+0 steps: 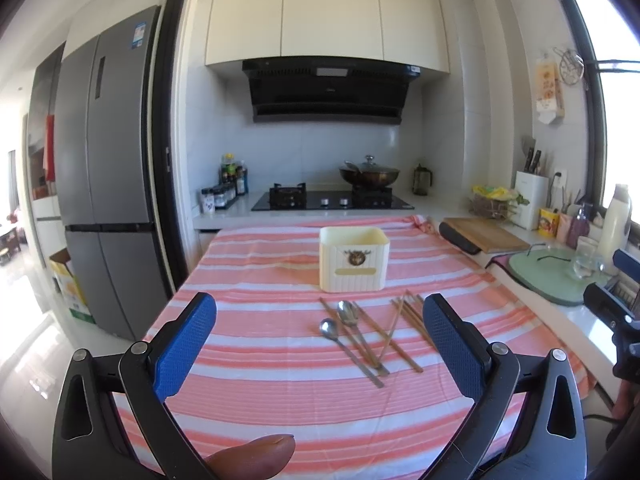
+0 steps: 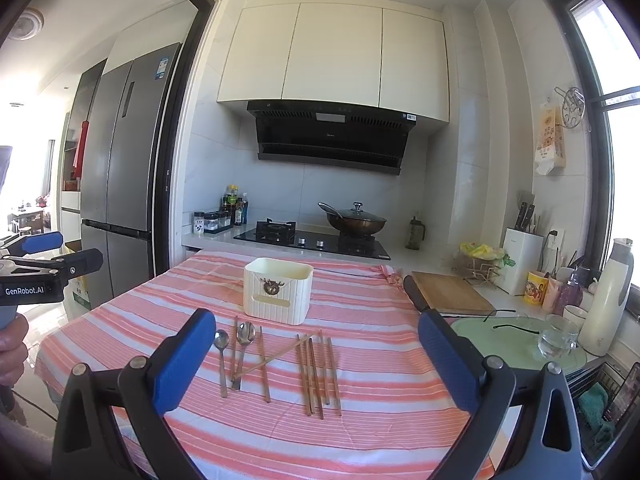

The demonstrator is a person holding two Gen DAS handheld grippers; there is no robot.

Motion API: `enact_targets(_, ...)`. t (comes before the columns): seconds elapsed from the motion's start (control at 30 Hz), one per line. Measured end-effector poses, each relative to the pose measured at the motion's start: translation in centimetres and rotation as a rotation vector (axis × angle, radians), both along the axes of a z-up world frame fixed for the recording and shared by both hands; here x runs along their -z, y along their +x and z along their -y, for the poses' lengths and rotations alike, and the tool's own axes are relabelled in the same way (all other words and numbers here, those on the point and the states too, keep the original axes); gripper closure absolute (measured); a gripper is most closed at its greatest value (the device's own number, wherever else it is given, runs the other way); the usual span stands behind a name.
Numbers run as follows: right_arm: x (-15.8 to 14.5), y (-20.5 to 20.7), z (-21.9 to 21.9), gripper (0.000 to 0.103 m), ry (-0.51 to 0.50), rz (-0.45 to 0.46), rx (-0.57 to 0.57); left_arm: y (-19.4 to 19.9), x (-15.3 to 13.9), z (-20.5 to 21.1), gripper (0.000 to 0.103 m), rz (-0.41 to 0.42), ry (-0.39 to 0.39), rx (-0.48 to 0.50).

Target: Organize utensils

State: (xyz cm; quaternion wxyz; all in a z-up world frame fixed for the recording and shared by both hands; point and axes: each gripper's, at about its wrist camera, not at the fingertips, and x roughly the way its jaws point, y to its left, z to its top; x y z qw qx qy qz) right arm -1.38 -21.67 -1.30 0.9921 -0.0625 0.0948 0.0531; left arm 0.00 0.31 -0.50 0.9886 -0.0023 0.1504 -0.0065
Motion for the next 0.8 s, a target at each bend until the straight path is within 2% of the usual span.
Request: enact_targets(0.8, 0.23, 0.26, 0.43, 0.0, 0.001, -0.002, 0.003, -0.17, 0.06, 0.25, 0.0, 0.0, 0.0, 0.001)
